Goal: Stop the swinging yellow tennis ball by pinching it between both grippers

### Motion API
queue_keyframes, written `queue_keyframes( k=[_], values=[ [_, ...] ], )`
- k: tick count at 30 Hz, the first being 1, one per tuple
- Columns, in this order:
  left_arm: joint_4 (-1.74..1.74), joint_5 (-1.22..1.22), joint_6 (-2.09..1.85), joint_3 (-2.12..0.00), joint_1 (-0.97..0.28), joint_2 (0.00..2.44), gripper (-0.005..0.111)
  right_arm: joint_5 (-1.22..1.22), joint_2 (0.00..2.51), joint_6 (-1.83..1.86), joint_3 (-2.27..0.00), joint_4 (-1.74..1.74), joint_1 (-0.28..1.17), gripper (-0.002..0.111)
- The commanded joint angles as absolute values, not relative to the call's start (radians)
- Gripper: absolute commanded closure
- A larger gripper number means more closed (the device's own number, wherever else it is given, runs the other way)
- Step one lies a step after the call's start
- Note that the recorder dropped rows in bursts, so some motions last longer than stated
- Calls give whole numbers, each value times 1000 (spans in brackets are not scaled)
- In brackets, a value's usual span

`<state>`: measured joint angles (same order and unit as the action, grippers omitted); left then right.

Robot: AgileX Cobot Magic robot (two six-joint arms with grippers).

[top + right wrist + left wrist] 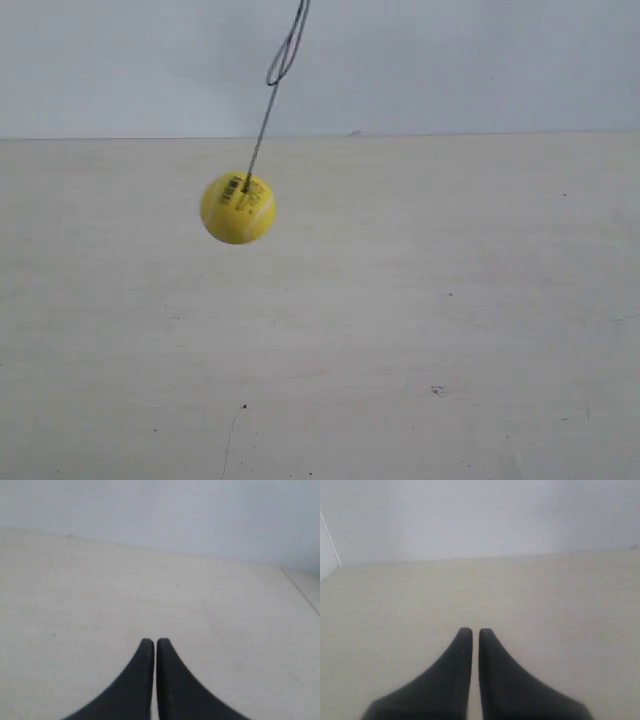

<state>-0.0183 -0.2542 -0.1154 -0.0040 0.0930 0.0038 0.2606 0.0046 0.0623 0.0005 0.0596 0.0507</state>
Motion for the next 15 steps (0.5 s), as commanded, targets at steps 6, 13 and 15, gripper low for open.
queue_keyframes(
  k=[6, 13, 15],
  values=[
    [-117, 164, -11, 0, 95, 0, 102, -155, 0, 61, 0, 59, 44, 108],
    [-113, 512, 364, 0, 95, 0, 102, -391, 0, -122, 0, 59, 44, 108],
    [-104, 551, 557, 0, 95, 0, 102, -446, 0, -324, 0, 59, 44, 108]
  ],
)
